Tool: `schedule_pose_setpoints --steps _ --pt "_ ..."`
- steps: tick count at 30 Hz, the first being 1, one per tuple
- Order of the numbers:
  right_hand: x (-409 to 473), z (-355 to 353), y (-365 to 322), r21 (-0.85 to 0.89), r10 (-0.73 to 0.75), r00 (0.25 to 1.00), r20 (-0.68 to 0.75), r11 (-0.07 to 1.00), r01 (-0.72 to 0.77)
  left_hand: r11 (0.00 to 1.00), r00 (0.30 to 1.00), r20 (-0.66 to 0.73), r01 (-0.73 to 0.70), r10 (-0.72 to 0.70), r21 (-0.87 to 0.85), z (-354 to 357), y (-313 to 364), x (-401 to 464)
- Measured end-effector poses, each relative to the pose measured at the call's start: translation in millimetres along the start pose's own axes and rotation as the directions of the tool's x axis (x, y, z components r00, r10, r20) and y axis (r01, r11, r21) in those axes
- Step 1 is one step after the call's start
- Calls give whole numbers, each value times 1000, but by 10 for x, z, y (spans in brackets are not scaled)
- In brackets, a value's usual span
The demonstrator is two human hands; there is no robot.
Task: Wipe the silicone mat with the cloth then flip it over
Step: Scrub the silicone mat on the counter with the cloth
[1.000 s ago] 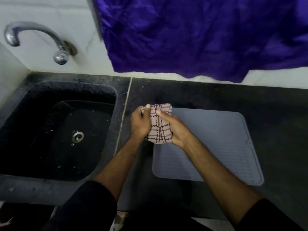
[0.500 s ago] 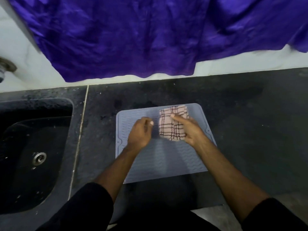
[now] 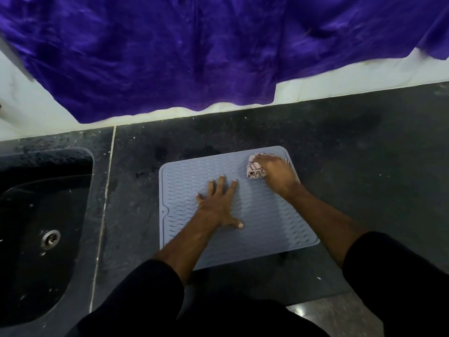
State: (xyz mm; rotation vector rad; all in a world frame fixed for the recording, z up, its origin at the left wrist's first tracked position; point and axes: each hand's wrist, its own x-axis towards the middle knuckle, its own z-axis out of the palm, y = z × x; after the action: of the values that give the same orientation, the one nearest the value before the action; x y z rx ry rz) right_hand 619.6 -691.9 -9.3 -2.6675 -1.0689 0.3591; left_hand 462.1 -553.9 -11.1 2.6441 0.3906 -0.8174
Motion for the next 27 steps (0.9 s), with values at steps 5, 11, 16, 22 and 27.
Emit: schedule_pose_setpoints --steps 5,11,16,22,27 --pt "-83 -16 72 -108 -65 995 -75 993 57 1000 1000 20 12 -12 -3 -31 37 -21" --pt "-73 -234 205 -52 114 986 -125 991 -121 1000 1000 2 1 -1 -28 -24 35 -46" --pt "88 -210 -148 14 -149 978 -143 988 153 999 999 33 34 -34 -17 -42 62 -5" --pt "120 86 12 -202 -144 989 -45 970 132 999 999 5 32 -32 -16 6 52 -14" --pt "265 -132 85 -143 -10 991 -135 990 -9 999 999 9 32 -32 -35 1 47 -17"
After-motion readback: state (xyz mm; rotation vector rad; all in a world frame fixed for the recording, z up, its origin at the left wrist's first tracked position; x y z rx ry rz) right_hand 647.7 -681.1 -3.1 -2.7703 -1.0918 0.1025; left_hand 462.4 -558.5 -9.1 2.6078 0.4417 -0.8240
